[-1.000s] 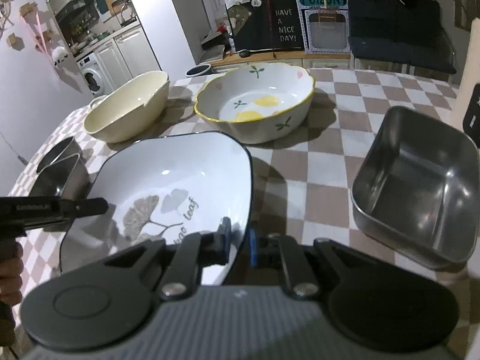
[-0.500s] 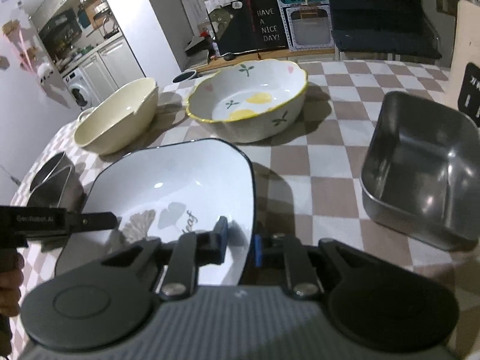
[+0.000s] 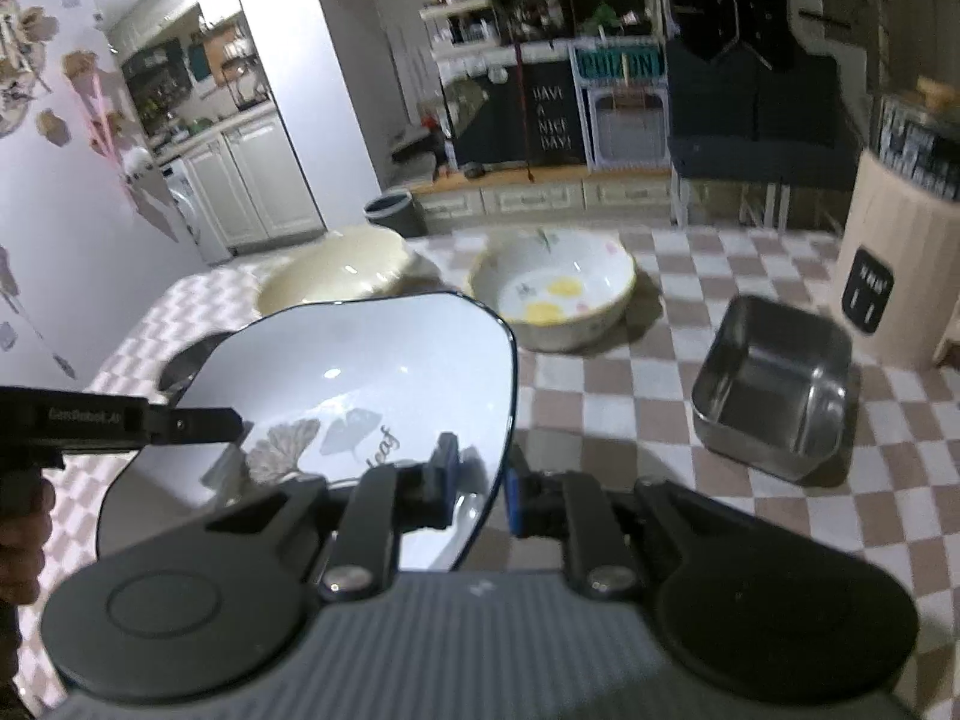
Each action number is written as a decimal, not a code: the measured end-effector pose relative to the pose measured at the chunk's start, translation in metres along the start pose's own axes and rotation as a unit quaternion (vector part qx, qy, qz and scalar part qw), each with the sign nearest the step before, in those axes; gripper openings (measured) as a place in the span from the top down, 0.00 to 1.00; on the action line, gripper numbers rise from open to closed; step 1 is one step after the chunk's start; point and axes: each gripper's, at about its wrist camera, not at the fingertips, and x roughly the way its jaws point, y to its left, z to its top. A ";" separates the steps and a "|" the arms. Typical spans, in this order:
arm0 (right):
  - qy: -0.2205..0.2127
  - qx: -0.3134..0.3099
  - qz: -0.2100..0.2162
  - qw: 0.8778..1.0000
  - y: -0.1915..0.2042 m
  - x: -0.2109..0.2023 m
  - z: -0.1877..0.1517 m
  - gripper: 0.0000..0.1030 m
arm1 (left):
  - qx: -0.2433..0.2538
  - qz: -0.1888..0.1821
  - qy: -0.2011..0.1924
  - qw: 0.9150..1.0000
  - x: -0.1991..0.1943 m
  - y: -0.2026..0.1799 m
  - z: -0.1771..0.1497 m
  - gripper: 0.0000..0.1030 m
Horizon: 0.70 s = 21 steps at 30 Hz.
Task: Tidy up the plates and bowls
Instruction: 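Close the left gripper on the white plate rim, then lift the white plate with the left gripper and carry it across the table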
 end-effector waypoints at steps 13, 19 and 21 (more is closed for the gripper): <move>0.002 0.064 0.050 0.997 0.061 -0.039 -0.047 0.84 | 0.078 0.013 0.009 0.997 -0.102 0.036 -0.034 0.86; 0.070 0.046 0.073 0.994 0.091 -0.009 -0.065 0.83 | 0.057 0.033 0.027 0.997 -0.111 0.082 -0.059 0.86; 0.080 0.034 0.073 0.994 0.101 -0.001 -0.066 0.83 | 0.025 0.035 0.036 0.998 -0.107 0.100 -0.063 0.86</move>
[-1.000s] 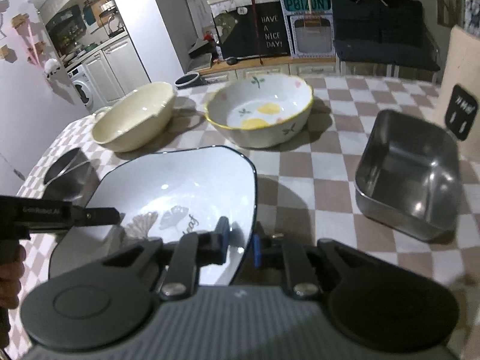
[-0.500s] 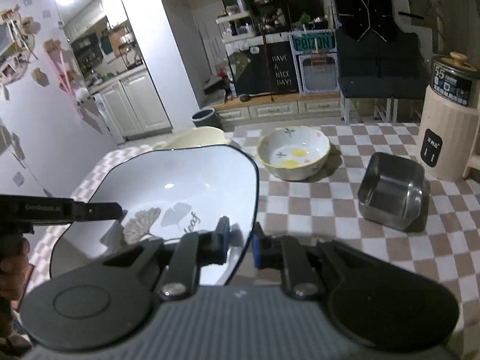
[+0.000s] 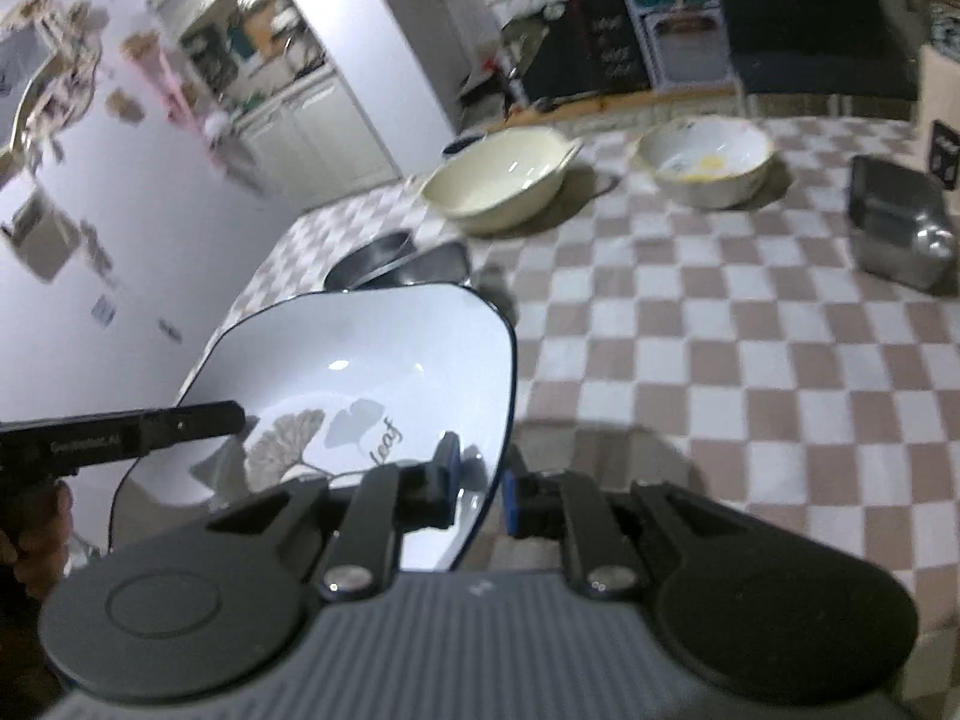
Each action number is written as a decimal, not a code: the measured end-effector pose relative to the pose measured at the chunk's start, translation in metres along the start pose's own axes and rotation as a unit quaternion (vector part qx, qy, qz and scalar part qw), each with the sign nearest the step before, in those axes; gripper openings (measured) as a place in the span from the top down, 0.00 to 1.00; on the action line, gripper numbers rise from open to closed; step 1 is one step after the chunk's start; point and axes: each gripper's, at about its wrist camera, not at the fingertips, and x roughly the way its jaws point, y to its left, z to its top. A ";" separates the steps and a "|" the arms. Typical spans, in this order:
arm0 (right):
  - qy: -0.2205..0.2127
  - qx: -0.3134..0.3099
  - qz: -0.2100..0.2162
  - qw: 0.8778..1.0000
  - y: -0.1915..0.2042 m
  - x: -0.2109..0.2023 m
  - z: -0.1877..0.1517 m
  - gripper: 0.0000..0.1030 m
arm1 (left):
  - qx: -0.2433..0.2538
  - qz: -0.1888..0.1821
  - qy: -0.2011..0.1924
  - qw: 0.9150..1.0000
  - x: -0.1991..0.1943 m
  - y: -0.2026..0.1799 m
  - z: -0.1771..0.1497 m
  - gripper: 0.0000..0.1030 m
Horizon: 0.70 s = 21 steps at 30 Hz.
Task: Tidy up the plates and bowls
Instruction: 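Lift the white plate with the left gripper and carry it across the table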
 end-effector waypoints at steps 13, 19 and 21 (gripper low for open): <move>0.063 0.072 -0.008 0.995 0.013 0.054 0.001 0.89 | -0.093 0.010 0.061 0.994 0.040 0.053 -0.004 0.84; 0.084 0.080 -0.026 0.993 0.020 0.075 -0.002 0.89 | -0.053 0.047 0.080 0.994 0.064 0.050 -0.004 0.79; 0.091 0.088 -0.035 0.991 0.021 0.085 -0.002 0.89 | -0.060 0.050 0.090 0.993 0.072 0.055 -0.005 0.78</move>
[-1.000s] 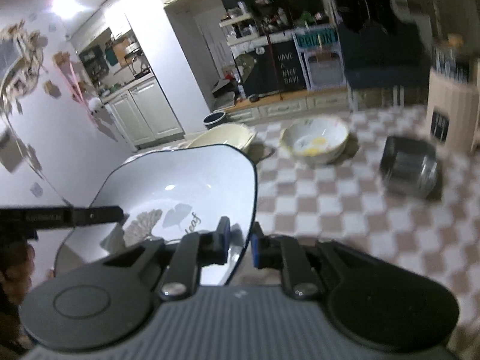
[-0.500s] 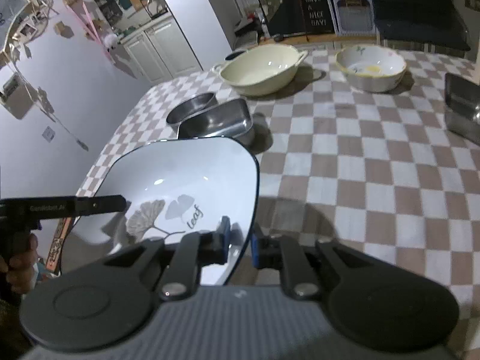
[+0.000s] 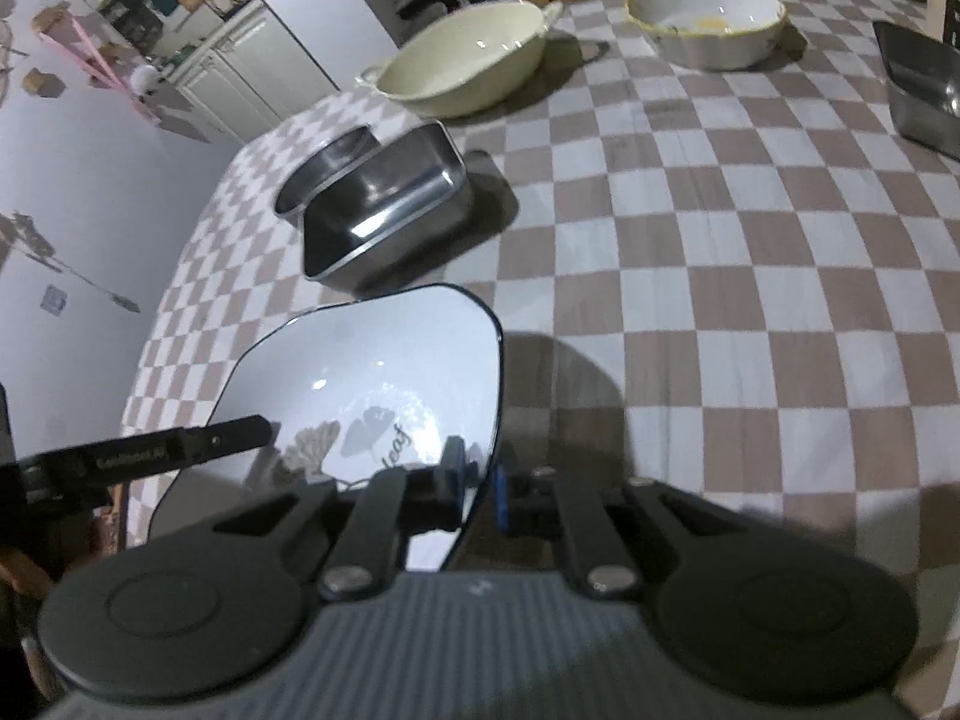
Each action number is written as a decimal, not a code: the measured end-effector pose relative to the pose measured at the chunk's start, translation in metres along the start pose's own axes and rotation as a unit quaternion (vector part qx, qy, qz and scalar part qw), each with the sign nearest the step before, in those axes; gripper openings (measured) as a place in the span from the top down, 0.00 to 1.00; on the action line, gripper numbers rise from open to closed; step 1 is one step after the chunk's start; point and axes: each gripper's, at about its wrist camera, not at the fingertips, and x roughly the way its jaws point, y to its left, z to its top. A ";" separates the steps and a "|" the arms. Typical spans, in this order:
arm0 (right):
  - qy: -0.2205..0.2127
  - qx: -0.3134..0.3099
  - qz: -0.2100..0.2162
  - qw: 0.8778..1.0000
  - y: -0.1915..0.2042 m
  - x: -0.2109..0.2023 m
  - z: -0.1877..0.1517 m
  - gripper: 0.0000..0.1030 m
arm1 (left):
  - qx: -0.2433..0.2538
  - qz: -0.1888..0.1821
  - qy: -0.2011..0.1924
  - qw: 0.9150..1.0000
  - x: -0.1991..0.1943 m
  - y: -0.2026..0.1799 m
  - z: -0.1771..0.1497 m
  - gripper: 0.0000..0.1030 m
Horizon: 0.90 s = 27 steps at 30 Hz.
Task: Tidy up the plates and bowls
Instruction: 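Lift the white plate with the left gripper and carry it across the table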
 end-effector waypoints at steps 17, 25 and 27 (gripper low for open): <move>-0.005 -0.006 -0.009 1.000 0.004 0.008 0.003 0.94 | -0.012 0.005 0.038 0.999 0.016 0.020 0.006 0.86; -0.002 -0.025 -0.018 1.000 0.008 0.003 -0.004 0.93 | 0.043 0.017 0.052 0.998 0.007 0.014 -0.008 0.88; 0.002 -0.021 -0.014 1.000 0.007 0.004 -0.005 0.93 | 0.043 0.021 0.047 0.998 0.007 0.015 -0.007 0.88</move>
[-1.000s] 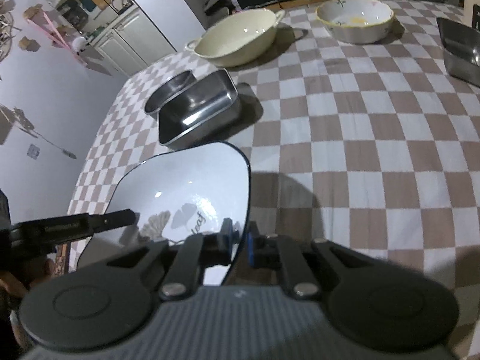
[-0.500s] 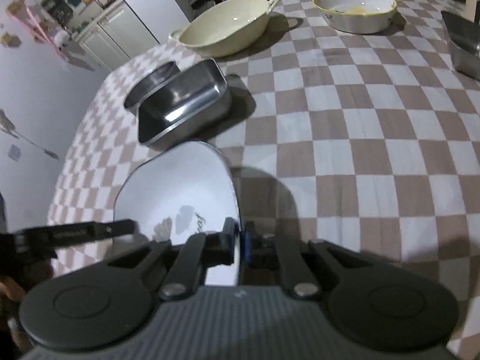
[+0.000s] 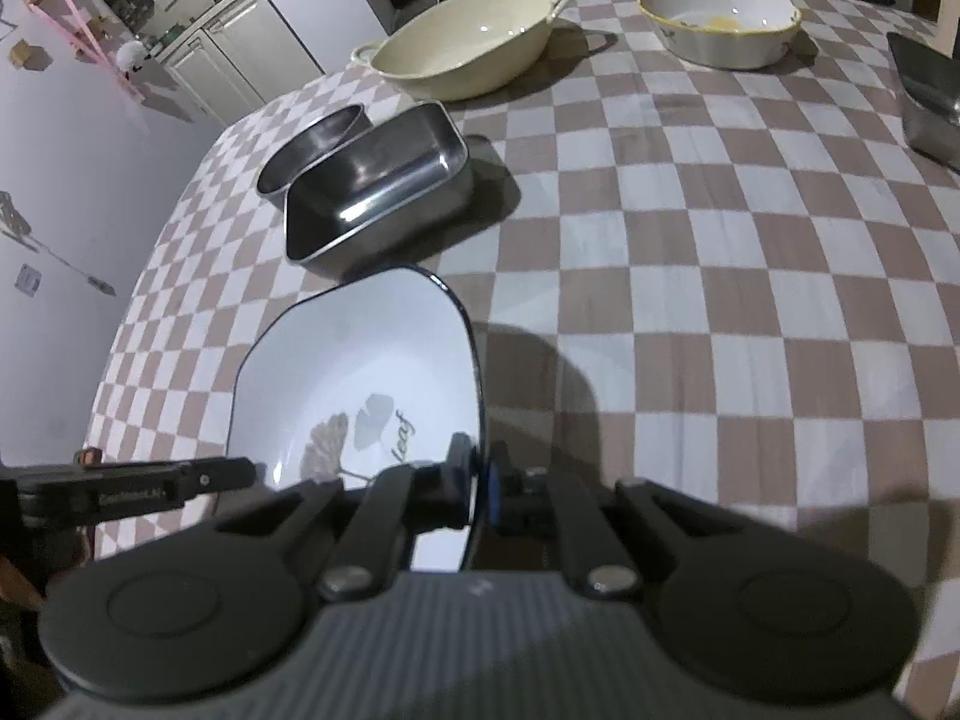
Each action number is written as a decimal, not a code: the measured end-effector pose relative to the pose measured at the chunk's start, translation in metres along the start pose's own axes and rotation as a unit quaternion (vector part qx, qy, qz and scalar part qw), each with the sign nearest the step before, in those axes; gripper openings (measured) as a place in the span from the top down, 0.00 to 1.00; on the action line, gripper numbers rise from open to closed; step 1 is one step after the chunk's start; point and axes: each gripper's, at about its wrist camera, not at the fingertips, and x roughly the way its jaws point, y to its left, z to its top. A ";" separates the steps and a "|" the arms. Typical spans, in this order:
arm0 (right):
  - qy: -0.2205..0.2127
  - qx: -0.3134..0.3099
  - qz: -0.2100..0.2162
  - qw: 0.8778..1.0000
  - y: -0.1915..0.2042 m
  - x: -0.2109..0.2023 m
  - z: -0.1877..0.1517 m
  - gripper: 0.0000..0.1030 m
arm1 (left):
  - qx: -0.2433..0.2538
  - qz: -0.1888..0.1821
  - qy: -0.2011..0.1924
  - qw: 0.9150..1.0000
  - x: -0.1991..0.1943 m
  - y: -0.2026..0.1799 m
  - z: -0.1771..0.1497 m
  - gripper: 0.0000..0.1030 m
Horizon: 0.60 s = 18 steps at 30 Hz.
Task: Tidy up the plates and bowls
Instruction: 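Lift the white plate with the left gripper and carry it across the table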
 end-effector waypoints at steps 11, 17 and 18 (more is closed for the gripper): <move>-0.017 0.015 0.018 1.000 0.002 0.007 0.010 0.94 | -0.004 0.021 -0.037 0.999 -0.001 0.005 0.012 0.90; -0.003 -0.019 0.010 1.000 0.006 0.011 0.008 0.93 | 0.005 0.029 -0.042 0.999 -0.002 0.001 0.013 0.89; 0.006 -0.022 0.009 1.000 0.004 0.013 0.008 0.92 | 0.009 0.030 -0.043 0.999 -0.002 -0.001 0.013 0.89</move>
